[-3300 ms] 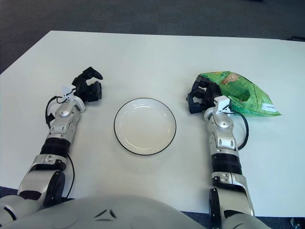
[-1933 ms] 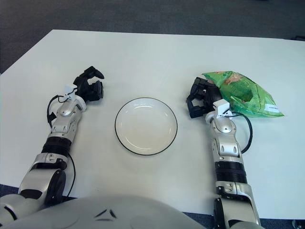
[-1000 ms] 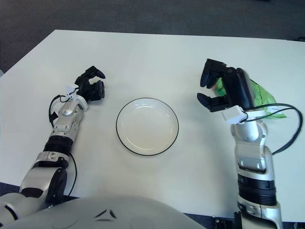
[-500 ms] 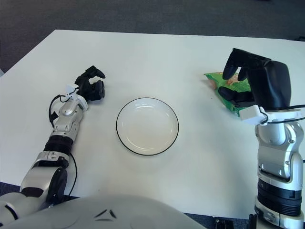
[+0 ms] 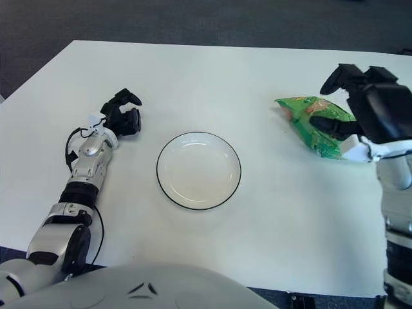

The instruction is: Put the snack into the plate.

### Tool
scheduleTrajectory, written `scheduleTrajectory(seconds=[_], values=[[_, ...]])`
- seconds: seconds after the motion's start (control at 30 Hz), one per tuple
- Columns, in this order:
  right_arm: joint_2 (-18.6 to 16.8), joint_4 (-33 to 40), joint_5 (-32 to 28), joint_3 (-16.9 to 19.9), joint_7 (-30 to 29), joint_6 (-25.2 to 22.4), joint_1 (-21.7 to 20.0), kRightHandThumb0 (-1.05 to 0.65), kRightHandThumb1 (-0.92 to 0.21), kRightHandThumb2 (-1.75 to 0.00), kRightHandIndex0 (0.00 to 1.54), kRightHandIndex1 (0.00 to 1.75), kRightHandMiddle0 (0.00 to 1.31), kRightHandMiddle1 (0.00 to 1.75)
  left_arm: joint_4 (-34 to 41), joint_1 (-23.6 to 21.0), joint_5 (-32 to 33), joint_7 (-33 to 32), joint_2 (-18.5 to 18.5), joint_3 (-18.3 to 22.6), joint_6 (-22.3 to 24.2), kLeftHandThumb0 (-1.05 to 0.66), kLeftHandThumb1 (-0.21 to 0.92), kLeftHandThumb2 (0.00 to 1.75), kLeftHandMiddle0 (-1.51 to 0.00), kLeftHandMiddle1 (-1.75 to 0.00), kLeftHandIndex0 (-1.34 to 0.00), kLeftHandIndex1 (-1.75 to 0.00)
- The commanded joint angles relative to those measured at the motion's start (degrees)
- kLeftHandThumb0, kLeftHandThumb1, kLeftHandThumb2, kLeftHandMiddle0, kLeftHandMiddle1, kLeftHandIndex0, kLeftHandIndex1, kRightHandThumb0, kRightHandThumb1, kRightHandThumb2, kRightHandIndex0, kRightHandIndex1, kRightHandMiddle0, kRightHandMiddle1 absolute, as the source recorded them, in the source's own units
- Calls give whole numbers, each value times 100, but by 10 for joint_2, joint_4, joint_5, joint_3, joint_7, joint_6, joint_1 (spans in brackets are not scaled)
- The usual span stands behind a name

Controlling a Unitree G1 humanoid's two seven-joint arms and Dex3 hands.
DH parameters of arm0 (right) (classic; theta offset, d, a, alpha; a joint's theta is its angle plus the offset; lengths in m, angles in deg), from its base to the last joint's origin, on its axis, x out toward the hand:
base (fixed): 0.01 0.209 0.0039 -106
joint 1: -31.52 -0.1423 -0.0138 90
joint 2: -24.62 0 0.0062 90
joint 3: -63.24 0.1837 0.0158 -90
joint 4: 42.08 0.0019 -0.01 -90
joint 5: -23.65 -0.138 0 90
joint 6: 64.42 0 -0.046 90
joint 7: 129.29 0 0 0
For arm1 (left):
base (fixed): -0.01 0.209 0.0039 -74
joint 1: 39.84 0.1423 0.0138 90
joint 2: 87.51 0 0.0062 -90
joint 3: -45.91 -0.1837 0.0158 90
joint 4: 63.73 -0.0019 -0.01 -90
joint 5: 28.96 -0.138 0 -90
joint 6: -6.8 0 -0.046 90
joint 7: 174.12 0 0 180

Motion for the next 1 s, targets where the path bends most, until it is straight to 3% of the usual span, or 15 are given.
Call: scheduleTrajectory(seconds=[0.0, 0.23, 0.5, 0.97], values=[[10, -27, 19, -9, -6, -4, 3, -98, -92, -84, 0, 27, 0, 77, -38, 32, -6, -2, 0, -2, 24, -46, 38, 124, -115, -175, -56, -175], [19, -61, 43, -17, -32, -15, -1, -101, -92, -95, 0, 2, 0, 57, -44, 30, -7, -2, 2, -3, 24, -46, 38, 124, -114, -175, -56, -175], [36, -110, 43, -16, -53, -12, -11, -101, -92, -100, 0, 0, 0, 48, -45, 30, -11, -4, 3, -6, 21, -46, 37, 125, -115, -175, -57, -175], [45, -170, 3, -19, -70, -14, -28, -102, -92, -102, 0, 0, 0, 47, -39, 36, -14, -4, 2, -11, 18, -46, 38, 124, -114, -175, -56, -175]])
